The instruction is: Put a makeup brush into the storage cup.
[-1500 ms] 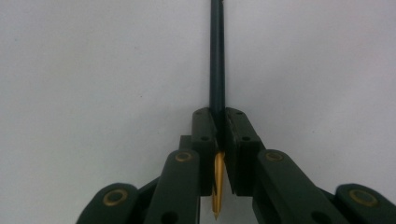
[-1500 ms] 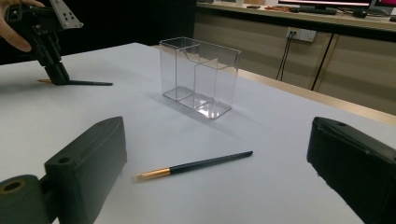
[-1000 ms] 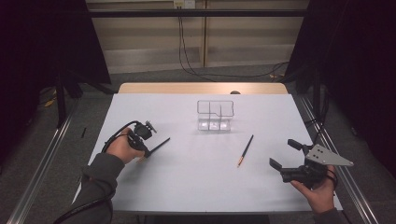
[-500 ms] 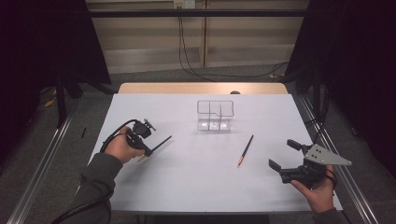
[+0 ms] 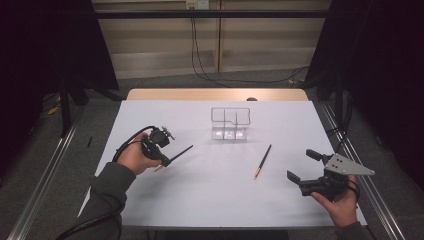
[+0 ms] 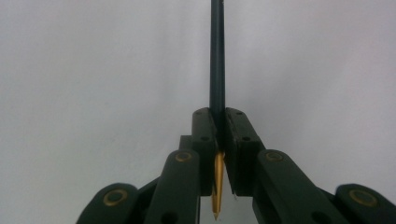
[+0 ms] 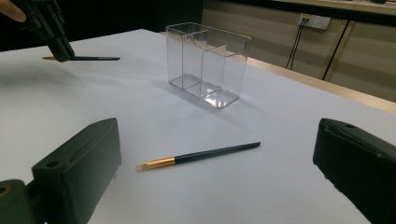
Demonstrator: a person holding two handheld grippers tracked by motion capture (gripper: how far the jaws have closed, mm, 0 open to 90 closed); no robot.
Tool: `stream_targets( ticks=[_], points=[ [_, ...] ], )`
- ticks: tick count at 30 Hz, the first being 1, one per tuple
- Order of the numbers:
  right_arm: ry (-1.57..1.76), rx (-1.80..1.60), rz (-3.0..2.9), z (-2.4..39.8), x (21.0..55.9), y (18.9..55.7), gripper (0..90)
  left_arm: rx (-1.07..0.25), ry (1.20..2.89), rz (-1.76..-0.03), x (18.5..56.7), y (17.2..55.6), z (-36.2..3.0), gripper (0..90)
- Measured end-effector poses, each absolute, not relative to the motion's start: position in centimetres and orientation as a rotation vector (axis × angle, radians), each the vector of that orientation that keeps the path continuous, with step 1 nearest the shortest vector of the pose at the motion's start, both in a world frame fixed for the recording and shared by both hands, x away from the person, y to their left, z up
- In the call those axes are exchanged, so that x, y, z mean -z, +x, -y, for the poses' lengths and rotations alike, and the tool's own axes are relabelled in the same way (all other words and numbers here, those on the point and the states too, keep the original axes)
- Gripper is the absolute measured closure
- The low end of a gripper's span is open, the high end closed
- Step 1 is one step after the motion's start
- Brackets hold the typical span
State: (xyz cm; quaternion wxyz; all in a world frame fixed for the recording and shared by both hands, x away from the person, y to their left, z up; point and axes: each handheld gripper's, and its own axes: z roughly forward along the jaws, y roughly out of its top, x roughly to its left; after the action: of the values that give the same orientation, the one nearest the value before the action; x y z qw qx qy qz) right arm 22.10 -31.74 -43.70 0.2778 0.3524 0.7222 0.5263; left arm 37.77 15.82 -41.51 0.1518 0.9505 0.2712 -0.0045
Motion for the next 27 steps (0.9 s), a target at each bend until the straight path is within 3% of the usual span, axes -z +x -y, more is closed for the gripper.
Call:
stream_targets(
  ticks=[27],
  points=[
    [0.955, -1.420, -2.009, 31.3, 43.9, 22.8, 0.6, 0.025, 2.714, -0.584, 39.3, 36.9, -11.9, 83.3]
  ],
)
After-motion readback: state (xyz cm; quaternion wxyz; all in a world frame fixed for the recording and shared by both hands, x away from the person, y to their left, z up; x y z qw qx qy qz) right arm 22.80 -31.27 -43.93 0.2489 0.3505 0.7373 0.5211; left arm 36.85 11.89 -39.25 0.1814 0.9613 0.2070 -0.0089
